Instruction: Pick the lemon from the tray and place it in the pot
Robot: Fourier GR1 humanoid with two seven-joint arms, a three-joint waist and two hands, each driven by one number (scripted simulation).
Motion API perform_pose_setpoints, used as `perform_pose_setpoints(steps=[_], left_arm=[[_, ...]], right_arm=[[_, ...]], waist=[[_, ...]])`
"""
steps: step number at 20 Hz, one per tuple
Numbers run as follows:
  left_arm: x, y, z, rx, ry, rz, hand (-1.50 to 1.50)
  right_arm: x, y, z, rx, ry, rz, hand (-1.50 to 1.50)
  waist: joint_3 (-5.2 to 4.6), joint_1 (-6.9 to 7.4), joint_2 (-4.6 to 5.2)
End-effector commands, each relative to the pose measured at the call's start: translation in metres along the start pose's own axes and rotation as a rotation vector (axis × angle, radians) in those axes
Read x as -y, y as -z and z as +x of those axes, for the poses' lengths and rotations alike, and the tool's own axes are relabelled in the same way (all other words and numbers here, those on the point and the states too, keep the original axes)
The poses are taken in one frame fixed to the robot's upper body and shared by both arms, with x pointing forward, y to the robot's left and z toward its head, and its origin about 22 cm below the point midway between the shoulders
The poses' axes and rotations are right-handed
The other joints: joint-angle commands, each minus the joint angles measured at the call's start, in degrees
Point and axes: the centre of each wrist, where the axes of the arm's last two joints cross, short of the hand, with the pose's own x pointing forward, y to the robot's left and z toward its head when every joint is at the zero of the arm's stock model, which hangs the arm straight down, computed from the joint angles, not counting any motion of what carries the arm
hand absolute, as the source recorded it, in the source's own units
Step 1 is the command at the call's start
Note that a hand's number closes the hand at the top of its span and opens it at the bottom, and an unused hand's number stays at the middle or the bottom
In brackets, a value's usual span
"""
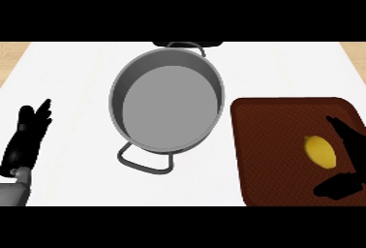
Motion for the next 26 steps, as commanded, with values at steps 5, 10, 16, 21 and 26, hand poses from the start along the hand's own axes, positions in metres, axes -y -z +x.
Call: perform_pose_setpoints(steps=[5,10,16,21,26], left_arm=[[-0.011,-0.004,0.013,0.012,-0.019,0.001,0.00],[0.015,0.004,-0.005,0.004,-0.003,0.016,0.00],[0.008,-0.010,-0.023,0.012,0.001,0.005,0.00],[-0.008,-0.003,-0.013,-0.001,0.003,-0.006,0.00],[-0.004,-0.003,0.002,0.001,-0.011,0.012,0.00]], right_arm=[[-0.005,0.018,-0.011,-0.023,-0.040,-0.005,-1.50],[-0.022,0.023,0.009,-0.060,-0.031,0.037,-1.50],[-0.014,0.048,0.005,-0.071,-0.026,0.049,-1.50],[-0.033,0.061,-0.026,-0.070,0.008,0.076,-1.50],[-0.040,0.064,-0.035,-0.070,0.007,0.081,-1.50]], waist=[[-0.01,0.00,-0.04],[-0.03,-0.15,0.00],[-0.02,0.12,-0.01],[-0.01,0.04,0.01],[0.00,0.00,-0.01]])
